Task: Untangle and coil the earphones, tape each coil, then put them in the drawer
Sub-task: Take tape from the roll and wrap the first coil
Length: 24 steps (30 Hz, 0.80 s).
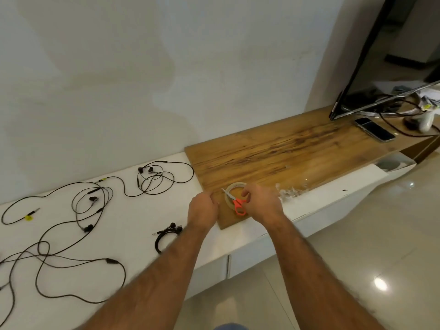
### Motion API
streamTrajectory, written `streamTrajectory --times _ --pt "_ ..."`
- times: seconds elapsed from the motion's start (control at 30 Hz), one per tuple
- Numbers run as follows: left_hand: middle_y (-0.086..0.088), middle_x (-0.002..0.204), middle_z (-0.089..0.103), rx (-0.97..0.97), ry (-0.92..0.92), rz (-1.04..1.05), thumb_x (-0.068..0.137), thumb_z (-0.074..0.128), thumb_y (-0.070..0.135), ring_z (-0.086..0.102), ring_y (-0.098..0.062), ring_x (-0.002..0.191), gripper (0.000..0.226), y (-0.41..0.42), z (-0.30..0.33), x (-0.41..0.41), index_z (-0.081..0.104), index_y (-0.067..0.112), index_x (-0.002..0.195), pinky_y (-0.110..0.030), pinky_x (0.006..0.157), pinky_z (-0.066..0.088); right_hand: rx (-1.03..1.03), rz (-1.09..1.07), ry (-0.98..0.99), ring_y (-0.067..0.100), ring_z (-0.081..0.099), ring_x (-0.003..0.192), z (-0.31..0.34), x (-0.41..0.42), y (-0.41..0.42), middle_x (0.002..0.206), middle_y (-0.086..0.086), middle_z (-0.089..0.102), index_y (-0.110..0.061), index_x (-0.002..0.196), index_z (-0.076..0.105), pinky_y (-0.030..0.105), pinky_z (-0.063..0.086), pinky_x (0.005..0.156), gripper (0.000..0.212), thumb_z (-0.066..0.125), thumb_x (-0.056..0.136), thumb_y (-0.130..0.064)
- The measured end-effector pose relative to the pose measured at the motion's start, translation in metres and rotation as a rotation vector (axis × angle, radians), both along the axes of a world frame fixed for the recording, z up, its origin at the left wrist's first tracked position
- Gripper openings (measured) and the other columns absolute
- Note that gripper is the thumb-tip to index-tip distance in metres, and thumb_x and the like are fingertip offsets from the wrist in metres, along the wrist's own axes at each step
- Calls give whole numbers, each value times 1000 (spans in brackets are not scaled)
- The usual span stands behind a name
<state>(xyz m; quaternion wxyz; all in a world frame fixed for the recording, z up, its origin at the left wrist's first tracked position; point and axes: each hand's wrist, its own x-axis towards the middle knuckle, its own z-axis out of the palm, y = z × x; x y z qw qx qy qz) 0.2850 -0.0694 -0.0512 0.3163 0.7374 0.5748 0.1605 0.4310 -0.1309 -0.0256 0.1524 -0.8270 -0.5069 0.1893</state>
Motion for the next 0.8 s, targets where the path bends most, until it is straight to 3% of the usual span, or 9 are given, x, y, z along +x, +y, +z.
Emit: streamTrajectory --times 0.1,0.2,0.4,0.53,0.8 --pt "-9 119 67 -49 14 12 87 54 11 60 -30 110 41 11 -3 7 61 21 126 -30 90 45 -17 13 21 18 63 92 -3 1 1 102 -2 69 -26 110 65 33 54 76 34 78 79 -31" --pt "-7 121 66 -86 16 1 88 59 15 59 -28 113 43 17 -7 13 59 23 130 -30 94 45 -22 31 4 18 62 89 -5 1 1 100 -3 69 -28 110 65 29 48 69 33 76 80 -32" --pt "-2 117 67 -69 6 -6 89 61 20 60 -22 109 29 19 -13 16 67 25 117 -32 96 47 -1 56 -56 16 61 82 -5 -3 0 88 -3 67 -25 97 65 28 43 62 16 73 83 -30" --pt "4 99 70 -78 -25 41 87 63 23 63 -17 93 10 19 -14 17 66 33 87 -32 85 51 -5 58 -90 17 59 76 -6 -6 2 82 -3 65 -24 91 66 28 43 60 8 70 86 -28" --pt "5 84 66 -49 2 80 90 57 23 62 -18 84 17 14 -15 7 59 30 74 -30 74 50 -76 92 -113 19 62 80 -4 -7 14 86 0 67 -20 92 71 33 55 68 12 73 82 -26"
